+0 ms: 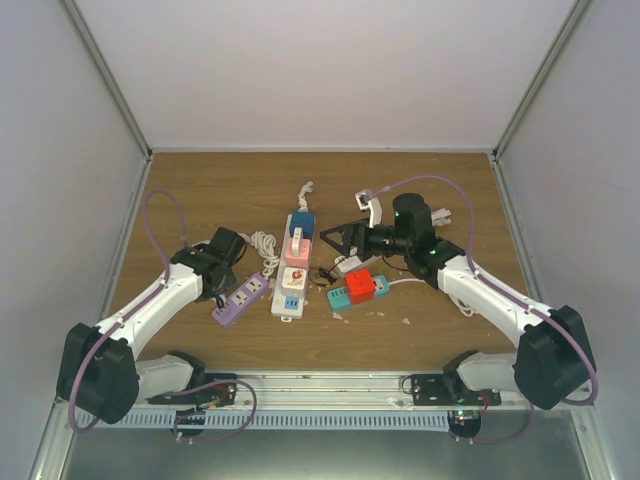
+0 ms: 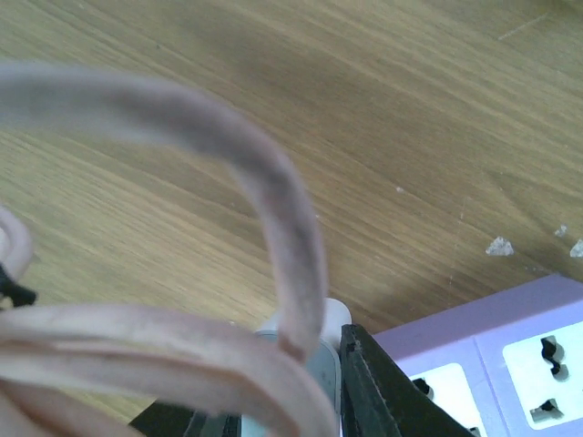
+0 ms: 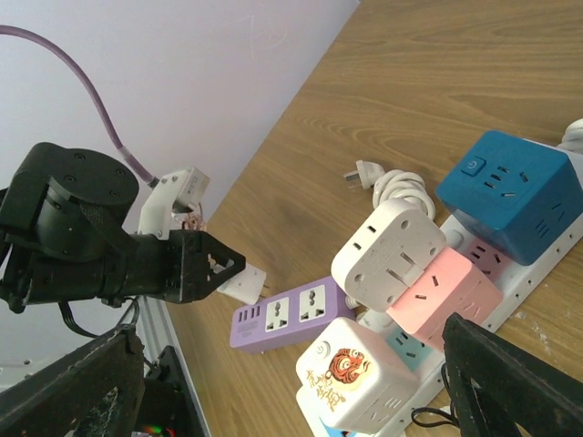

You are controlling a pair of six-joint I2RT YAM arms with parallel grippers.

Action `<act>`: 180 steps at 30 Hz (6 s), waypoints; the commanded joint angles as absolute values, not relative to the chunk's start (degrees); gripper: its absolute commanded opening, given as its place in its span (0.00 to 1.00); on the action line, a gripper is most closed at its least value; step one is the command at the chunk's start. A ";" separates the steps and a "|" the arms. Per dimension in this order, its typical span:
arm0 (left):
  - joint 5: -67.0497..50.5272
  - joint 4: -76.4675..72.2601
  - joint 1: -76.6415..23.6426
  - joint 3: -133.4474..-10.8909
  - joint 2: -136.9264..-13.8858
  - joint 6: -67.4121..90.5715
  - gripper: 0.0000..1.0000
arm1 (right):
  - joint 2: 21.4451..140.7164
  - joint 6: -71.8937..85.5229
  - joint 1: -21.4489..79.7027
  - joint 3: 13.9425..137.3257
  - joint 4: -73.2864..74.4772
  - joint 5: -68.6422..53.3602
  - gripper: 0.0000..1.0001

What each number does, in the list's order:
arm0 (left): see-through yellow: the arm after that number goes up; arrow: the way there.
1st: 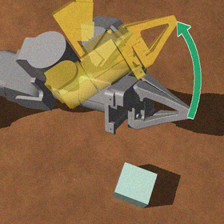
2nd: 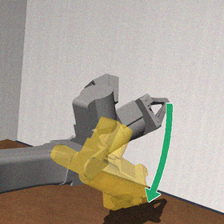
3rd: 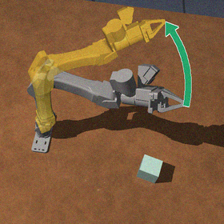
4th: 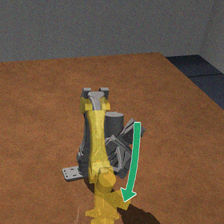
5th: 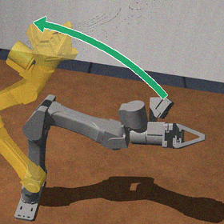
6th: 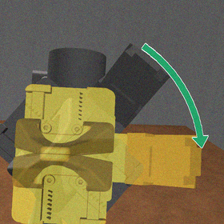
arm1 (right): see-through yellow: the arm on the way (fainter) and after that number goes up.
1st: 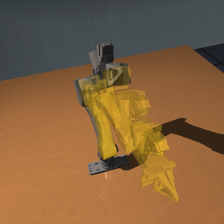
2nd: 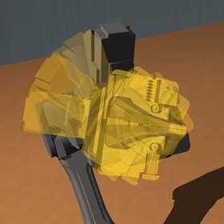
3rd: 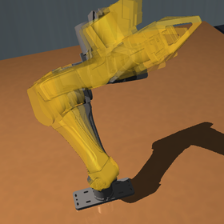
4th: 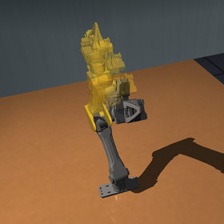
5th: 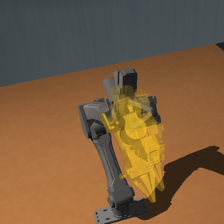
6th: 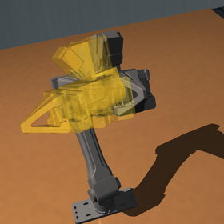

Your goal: Insert the plug

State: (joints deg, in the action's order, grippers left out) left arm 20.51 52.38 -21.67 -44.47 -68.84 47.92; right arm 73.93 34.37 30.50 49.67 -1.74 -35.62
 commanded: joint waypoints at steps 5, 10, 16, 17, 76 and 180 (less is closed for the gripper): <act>26.87 52.69 -21.04 -45.83 -70.88 48.15 0.00 | 72.86 34.40 29.80 49.08 -3.60 -34.83 0.89; 23.10 51.36 -20.96 -43.69 -71.92 48.27 0.00 | 72.78 34.36 29.71 48.45 -3.68 -34.81 0.89; 17.10 55.62 -22.05 -44.87 -69.49 48.53 0.00 | 73.02 34.35 29.59 47.82 -4.03 -34.76 0.90; 15.62 56.67 -22.16 -45.57 -69.09 48.64 0.00 | 73.18 34.41 29.52 47.80 -4.05 -34.72 0.90; 20.21 53.20 -44.73 -46.52 -67.44 41.71 0.00 | 68.44 36.03 29.27 43.66 -5.01 -27.95 0.90; 24.02 42.27 -42.81 -66.80 -43.76 26.38 0.99 | 42.38 25.79 29.33 54.85 29.47 25.98 1.00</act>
